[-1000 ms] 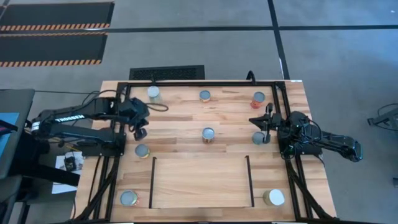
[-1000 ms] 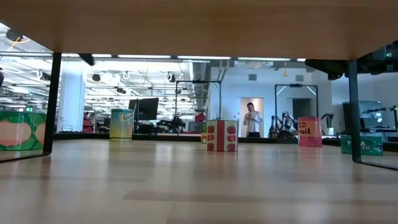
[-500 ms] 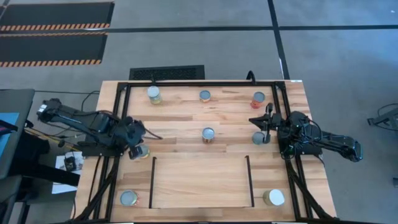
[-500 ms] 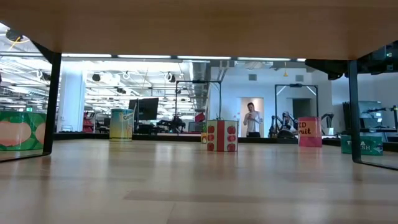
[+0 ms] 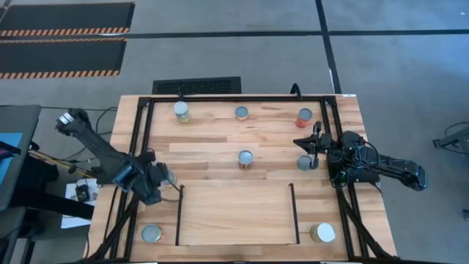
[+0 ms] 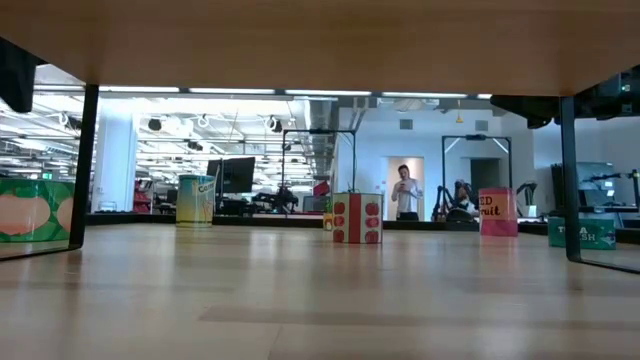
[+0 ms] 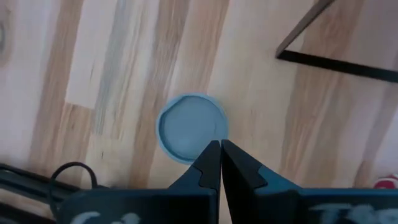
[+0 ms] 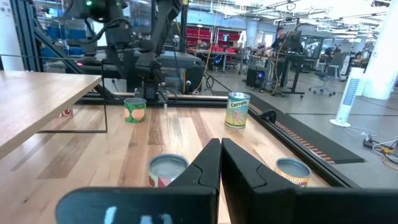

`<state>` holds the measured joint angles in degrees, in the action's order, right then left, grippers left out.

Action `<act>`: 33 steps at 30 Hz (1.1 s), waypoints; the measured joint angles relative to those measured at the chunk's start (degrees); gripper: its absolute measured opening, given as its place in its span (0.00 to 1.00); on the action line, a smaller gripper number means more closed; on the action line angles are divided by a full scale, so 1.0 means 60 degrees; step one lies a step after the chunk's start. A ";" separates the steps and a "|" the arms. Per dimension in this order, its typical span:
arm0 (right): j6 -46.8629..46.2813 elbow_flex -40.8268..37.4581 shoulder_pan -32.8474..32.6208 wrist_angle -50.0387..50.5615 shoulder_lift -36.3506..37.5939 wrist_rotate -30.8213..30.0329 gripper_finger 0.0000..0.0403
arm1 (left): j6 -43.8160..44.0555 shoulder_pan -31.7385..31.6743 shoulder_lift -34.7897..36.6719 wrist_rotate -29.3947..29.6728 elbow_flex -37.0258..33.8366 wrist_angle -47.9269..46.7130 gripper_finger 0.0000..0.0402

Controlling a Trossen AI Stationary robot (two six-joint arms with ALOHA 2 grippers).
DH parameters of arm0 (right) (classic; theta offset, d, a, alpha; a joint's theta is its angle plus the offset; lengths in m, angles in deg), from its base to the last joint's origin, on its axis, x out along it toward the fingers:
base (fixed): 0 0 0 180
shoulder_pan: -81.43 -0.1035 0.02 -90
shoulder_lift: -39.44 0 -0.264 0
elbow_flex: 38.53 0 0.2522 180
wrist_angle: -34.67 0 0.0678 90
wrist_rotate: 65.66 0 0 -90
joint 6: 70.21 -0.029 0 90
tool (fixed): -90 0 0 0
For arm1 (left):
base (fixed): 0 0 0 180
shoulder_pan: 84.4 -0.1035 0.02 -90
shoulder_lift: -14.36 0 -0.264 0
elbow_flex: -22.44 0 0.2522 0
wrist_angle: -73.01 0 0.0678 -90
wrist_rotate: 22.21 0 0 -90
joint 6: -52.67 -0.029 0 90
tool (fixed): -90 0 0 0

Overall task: Pick and place cans onto a shelf
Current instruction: Put the green peach can on the shelf

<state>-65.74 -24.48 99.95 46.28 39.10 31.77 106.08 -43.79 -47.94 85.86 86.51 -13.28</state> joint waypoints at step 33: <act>0.0000 -0.0002 -0.0001 -0.0003 0.0001 0.0002 0.09 | 0.0675 0.0446 0.0004 0.0638 -0.2029 0.2131 0.34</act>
<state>-65.74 -24.49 99.94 46.26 39.11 31.78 110.13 -41.11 -47.92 89.68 74.34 -0.49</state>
